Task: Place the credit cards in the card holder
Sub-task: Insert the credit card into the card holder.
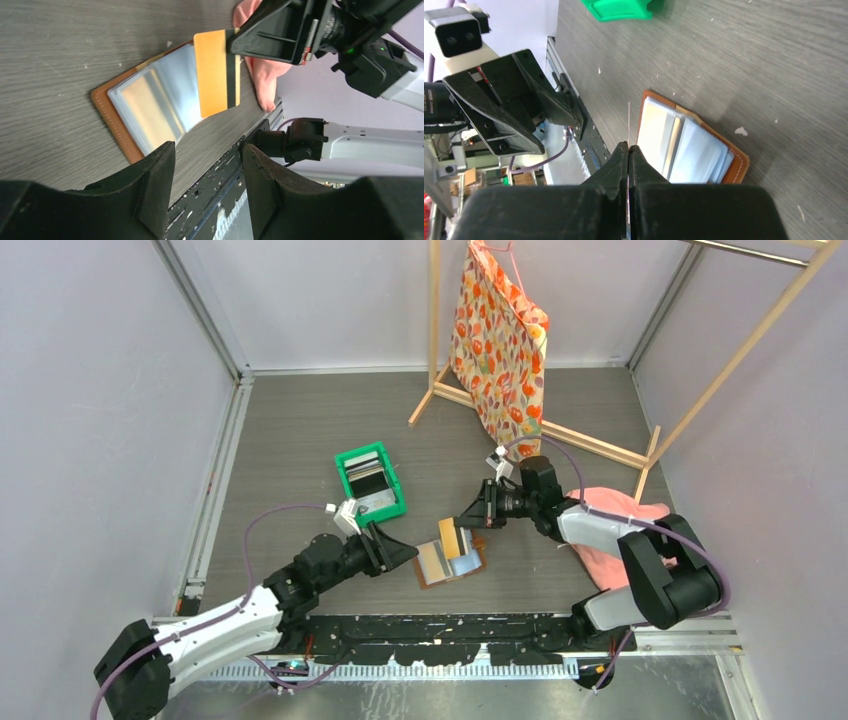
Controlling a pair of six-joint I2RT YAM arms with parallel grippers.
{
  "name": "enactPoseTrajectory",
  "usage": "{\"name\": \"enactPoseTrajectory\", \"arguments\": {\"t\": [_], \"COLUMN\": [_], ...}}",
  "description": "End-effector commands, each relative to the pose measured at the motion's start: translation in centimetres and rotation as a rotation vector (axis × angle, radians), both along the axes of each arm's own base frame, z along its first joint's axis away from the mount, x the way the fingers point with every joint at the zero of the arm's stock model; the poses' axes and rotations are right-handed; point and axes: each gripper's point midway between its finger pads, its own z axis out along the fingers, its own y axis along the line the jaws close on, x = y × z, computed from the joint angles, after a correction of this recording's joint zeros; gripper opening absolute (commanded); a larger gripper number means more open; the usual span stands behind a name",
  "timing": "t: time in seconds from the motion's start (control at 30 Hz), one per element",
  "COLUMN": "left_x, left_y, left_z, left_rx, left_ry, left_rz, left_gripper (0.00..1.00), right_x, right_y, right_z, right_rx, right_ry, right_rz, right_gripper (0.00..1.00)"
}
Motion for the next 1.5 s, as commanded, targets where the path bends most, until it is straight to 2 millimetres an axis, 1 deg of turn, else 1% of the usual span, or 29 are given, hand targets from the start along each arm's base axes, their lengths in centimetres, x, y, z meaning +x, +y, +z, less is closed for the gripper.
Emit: {"name": "enactPoseTrajectory", "arguments": {"t": [0.0, 0.07, 0.17, 0.27, 0.4, 0.43, 0.57, 0.73, 0.8, 0.9, 0.97, 1.03, 1.1, 1.23, 1.27, 1.3, 1.33, 1.4, 1.47], "left_x": [0.5, 0.3, 0.4, 0.9, 1.8, 2.0, 2.7, 3.2, 3.8, 4.2, 4.3, 4.3, 4.3, 4.1, 3.7, 3.5, 3.3, 2.8, 2.5], "left_y": [-0.7, -1.6, -2.9, -3.9, -4.7, -5.0, -5.8, -6.0, -5.9, -5.9, -6.1, -6.3, -6.4, -6.8, -6.9, -7.0, -7.0, -7.1, -7.0], "left_z": [0.5, 1.1, 2.2, 3.0, 4.4, 5.0, 6.3, 6.9, 6.9, 6.9, 7.2, 7.8, 8.2, 8.1, 8.1, 8.1, 8.2, 8.1, 7.8], "left_rx": [-0.073, -0.099, -0.117, -0.138, -0.195, -0.211, -0.248, -0.281, -0.288, -0.297, -0.306, -0.327, -0.344, -0.346, -0.344, -0.340, -0.333, -0.305, -0.267], "left_ry": [0.019, 0.000, -0.044, -0.070, -0.109, -0.118, -0.141, -0.133, -0.123, -0.111, -0.118, -0.135, -0.147, -0.157, -0.164, -0.178, -0.197, -0.221, -0.228], "left_rz": [0.021, -0.003, -0.036, -0.050, -0.036, -0.034, -0.028, -0.008, 0.027, 0.043, 0.043, 0.037, 0.027, 0.005, -0.018, -0.036, -0.051, -0.089, -0.121], "left_gripper": [0.54, 0.55, 0.57, 0.59, 0.61, 0.62, 0.63, 0.62, 0.59, 0.56, 0.51, 0.41, 0.34, 0.16, 0.10, 0.08, 0.06, 0.03, 0.02], "right_x": [2.3, 2.5, 2.3, 2.3, 2.1, 2.1, 1.8, 1.6, 1.5, 1.2, 1.0, 0.9, 0.8, 0.7, 0.5, 0.3, 0.2, -0.2, -0.7], "right_y": [0.6, 1.0, 1.7, 1.7, 1.7, 1.8, 1.9, 2.0, 2.0, 2.1, 2.2, 2.3, 2.4, 2.5, 2.5, 2.5, 2.5, 2.5, 2.6], "right_z": [0.7, 1.8, 4.8, 6.9, 8.3, 8.8, 9.8, 10.4, 10.6, 11.0, 11.0, 10.9, 10.8, 10.9, 11.0, 10.9, 11.0, 11.2, 11.2], "right_rx": [0.027, 0.068, 0.181, 0.244, 0.284, 0.301, 0.325, 0.346, 0.356, 0.368, 0.369, 0.369, 0.369, 0.369, 0.370, 0.368, 0.366, 0.357, 0.333], "right_ry": [-0.097, -0.102, -0.123, -0.141, -0.138, -0.141, -0.146, -0.144, -0.141, -0.141, -0.139, -0.134, -0.131, -0.138, -0.140, -0.145, -0.148, -0.158, -0.161], "right_rz": [-0.079, -0.076, -0.046, -0.043, -0.032, -0.029, -0.016, -0.005, 0.000, 0.014, 0.027, 0.035, 0.044, 0.059, 0.071, 0.084, 0.102, 0.149, 0.209], "right_gripper": [0.01, 0.01, 0.01, 0.01, 0.01, 0.01, 0.01, 0.01, 0.01, 0.01, 0.01, 0.01, 0.01, 0.01, 0.01, 0.02, 0.03, 0.17, 0.29]}}
